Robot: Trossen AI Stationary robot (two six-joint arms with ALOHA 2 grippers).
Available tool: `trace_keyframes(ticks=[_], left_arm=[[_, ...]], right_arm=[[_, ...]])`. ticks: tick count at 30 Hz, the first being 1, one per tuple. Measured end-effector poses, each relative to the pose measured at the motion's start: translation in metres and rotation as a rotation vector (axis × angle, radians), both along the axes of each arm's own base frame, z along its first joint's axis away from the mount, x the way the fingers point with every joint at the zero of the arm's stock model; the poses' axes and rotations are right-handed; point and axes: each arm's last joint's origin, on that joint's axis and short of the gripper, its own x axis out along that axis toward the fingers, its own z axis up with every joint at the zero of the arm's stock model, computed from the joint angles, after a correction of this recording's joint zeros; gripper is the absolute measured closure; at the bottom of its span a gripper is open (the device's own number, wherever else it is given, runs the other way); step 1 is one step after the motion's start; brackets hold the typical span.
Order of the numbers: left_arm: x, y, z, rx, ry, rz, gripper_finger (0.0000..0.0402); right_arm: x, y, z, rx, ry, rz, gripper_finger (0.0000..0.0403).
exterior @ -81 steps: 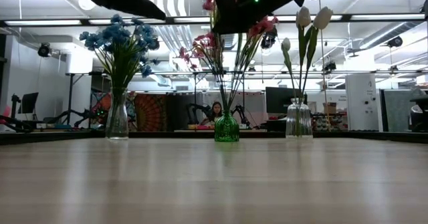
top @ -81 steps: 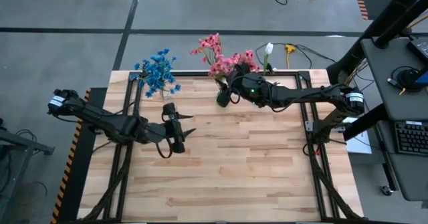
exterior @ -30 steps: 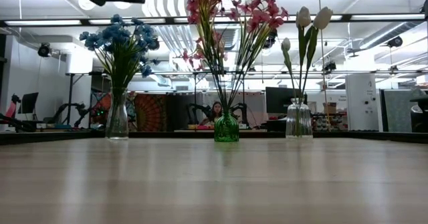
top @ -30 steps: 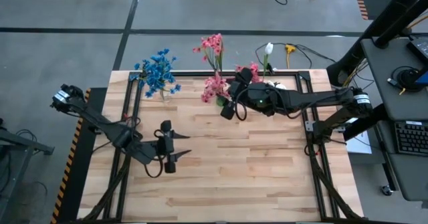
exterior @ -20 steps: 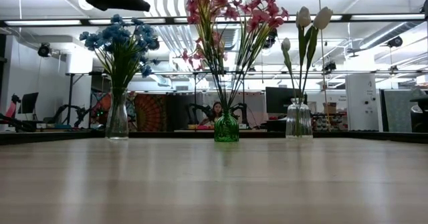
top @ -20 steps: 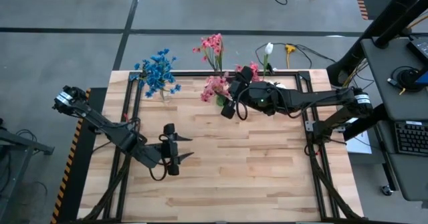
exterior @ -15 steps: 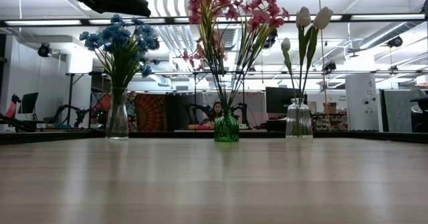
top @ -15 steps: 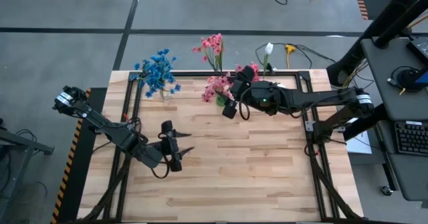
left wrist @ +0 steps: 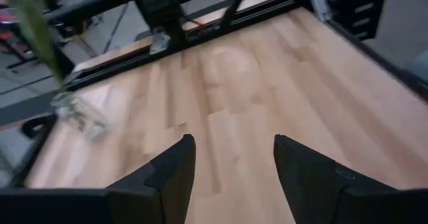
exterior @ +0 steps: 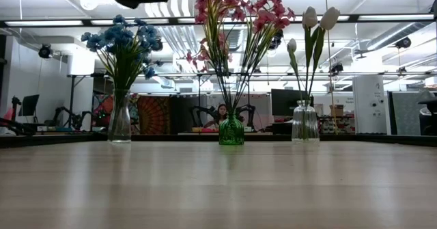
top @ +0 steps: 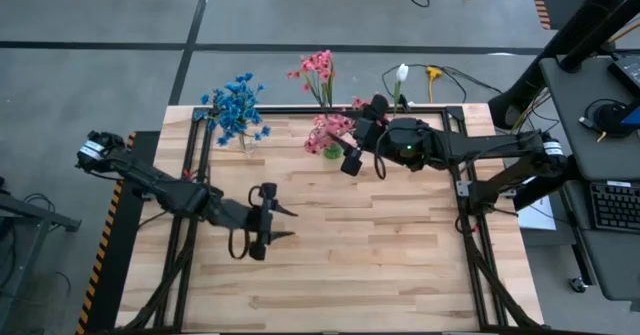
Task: Sort flowers into vase by color
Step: Return to Home Position
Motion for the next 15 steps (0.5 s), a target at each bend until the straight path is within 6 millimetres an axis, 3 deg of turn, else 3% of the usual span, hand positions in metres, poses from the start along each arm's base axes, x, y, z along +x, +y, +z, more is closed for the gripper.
trace_keyframes(ticks=[6, 11, 15], left_arm=[[-0.030, 0.029, 0.004, 0.032, -0.020, 0.033, 0.0243], [-0.062, 0.039, 0.007, -0.155, -0.174, -0.130, 0.0266], [-0.078, 0.042, -0.016, -0.209, -0.238, -0.153, 0.0282]], right_arm=[[-0.011, 0.004, 0.006, 0.004, 0.004, 0.010, 0.0149], [-0.021, 0.011, 0.010, 0.034, 0.005, 0.030, 0.0149], [-0.022, 0.019, 0.011, 0.041, 0.000, 0.057, 0.0149]])
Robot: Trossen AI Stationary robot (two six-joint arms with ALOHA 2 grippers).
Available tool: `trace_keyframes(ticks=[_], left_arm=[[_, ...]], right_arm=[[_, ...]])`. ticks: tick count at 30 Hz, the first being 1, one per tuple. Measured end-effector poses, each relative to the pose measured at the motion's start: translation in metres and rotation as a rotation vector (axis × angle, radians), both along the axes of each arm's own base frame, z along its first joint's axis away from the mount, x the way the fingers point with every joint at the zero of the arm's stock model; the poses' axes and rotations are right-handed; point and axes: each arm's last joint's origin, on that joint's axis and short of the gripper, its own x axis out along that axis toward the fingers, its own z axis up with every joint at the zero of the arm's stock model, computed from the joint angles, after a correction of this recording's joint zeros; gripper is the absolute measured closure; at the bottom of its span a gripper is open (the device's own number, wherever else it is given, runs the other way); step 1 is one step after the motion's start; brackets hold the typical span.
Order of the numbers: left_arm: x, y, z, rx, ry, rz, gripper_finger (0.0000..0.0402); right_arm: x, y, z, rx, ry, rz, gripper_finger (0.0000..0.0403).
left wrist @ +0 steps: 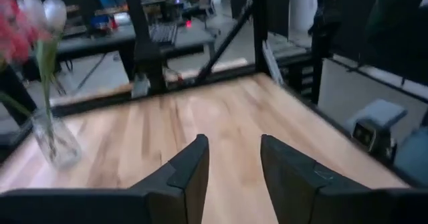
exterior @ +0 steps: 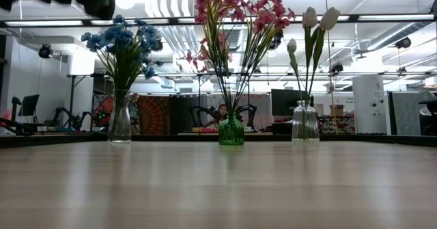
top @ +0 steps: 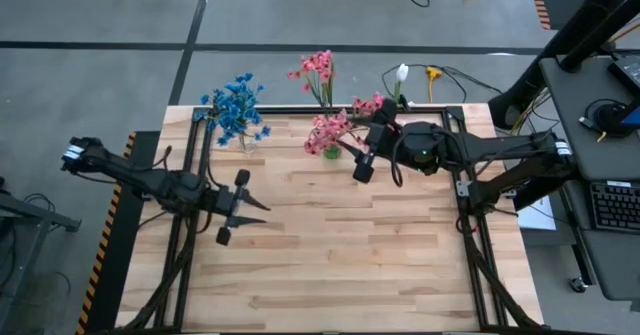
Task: Sort flowers into vase by color
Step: Return to Home Position
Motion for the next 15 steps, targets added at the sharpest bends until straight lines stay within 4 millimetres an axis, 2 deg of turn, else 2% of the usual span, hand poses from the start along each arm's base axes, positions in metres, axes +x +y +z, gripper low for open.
trace_keyframes(ticks=[3, 7, 10, 15], left_arm=[[-0.009, 0.003, -0.021, -0.007, 0.010, 0.001, 0.0291], [-0.017, 0.010, -0.033, 0.009, -0.053, 0.102, 0.0301], [-0.019, 0.019, -0.033, 0.041, -0.080, 0.185, 0.0311], [-0.020, 0.029, -0.034, 0.048, -0.074, 0.143, 0.0335]], right_arm=[[0.000, 0.006, 0.001, -0.005, -0.003, 0.022, 0.0149], [-0.001, 0.013, -0.001, -0.016, 0.011, 0.051, 0.0149], [-0.003, 0.016, -0.003, -0.008, 0.017, 0.107, 0.0149], [-0.005, 0.020, -0.005, 0.044, 0.006, 0.242, 0.0149]])
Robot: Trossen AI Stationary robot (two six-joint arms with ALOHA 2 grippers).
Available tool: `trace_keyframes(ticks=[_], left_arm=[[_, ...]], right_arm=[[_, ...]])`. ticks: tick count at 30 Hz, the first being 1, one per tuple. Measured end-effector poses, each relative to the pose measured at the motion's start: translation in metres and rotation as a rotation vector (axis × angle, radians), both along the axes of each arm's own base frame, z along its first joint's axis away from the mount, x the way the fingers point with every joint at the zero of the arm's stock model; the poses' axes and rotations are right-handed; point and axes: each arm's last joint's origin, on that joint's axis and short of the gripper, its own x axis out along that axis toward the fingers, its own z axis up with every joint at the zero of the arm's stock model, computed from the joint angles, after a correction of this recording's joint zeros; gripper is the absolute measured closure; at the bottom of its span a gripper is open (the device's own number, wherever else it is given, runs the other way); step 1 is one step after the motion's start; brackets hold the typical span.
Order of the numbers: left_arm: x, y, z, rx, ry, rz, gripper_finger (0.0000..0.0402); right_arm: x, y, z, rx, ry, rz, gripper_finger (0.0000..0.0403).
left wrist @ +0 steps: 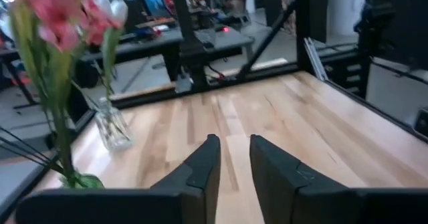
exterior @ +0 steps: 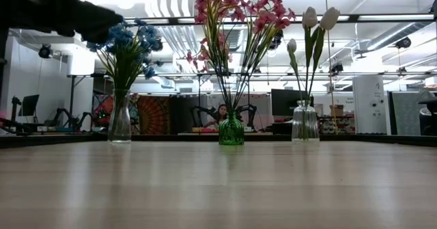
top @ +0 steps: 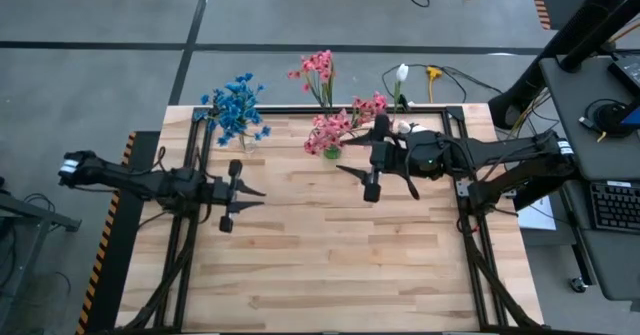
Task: Sort flowers into vase by color
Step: Return to Home Position
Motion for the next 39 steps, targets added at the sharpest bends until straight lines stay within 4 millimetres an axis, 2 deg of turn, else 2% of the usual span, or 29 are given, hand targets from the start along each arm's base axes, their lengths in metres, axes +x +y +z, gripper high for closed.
trace_keyframes(ticks=[6, 9, 13, 25, 39], left_arm=[[-0.001, 0.007, -0.015, -0.047, 0.042, -0.038, 0.0376], [-0.002, 0.008, -0.021, -0.062, 0.006, -0.033, 0.0396], [-0.004, 0.008, -0.030, -0.096, -0.021, -0.035, 0.0398], [-0.007, 0.008, -0.046, -0.144, -0.012, -0.047, 0.0401], [-0.007, 0.008, -0.047, -0.146, -0.010, -0.047, 0.0402]], right_arm=[[0.002, 0.000, -0.012, -0.016, -0.011, 0.015, 0.0149], [0.000, 0.000, -0.021, -0.022, -0.011, 0.017, 0.0149], [-0.008, 0.000, -0.033, 0.004, -0.037, 0.029, 0.0149], [-0.056, 0.007, -0.063, 0.065, -0.188, 0.130, 0.0149], [-0.101, 0.000, -0.100, 0.126, -0.281, 0.124, 0.0149]])
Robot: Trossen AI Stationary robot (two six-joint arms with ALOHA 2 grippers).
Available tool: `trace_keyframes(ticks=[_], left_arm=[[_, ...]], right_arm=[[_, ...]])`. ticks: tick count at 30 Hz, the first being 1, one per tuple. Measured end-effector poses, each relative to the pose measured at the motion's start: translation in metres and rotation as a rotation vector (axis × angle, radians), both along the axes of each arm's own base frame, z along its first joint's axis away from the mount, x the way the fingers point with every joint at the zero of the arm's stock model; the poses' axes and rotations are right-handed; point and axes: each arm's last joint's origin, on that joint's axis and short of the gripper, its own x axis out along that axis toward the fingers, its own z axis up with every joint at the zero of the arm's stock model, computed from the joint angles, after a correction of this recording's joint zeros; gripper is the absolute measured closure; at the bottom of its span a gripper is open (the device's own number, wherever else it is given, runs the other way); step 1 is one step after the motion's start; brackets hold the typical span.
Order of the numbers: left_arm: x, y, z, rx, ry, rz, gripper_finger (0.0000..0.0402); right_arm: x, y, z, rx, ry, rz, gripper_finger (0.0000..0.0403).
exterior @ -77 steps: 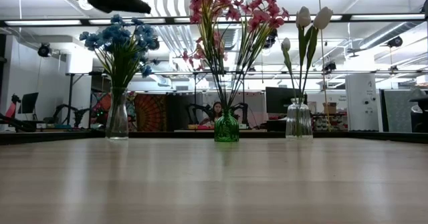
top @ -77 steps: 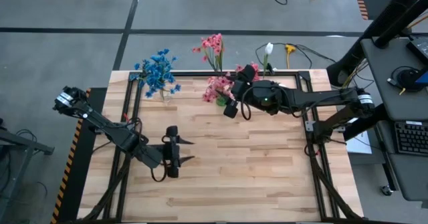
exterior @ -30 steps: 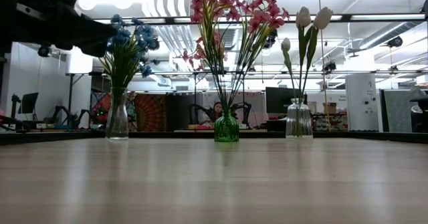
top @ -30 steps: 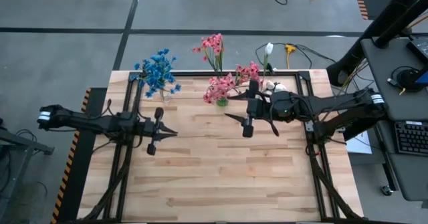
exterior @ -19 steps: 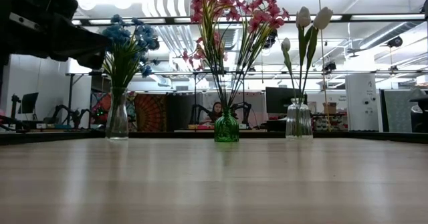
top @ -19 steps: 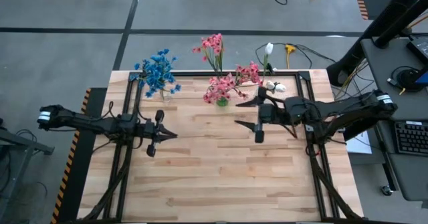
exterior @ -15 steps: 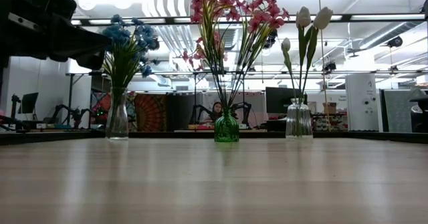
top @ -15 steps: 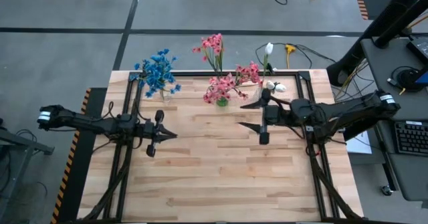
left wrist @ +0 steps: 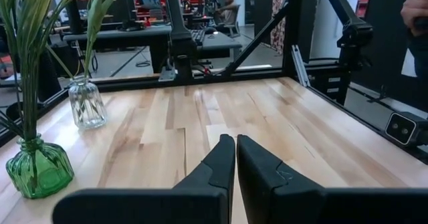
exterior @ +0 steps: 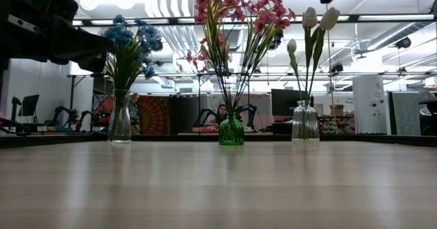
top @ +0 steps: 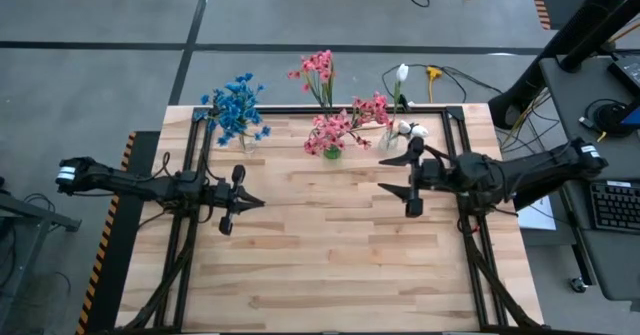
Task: Sort flowers into vase by color
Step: Return to Home Position
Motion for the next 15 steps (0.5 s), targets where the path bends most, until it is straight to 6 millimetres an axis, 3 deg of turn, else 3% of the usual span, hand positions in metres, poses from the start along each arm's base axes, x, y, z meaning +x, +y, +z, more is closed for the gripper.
trace_keyframes(ticks=[15], left_arm=[[0.002, 0.001, -0.004, 0.015, 0.035, 0.017, 0.0402]], right_arm=[[-0.052, -0.011, -0.055, 0.032, -0.198, -0.092, 0.0149]])
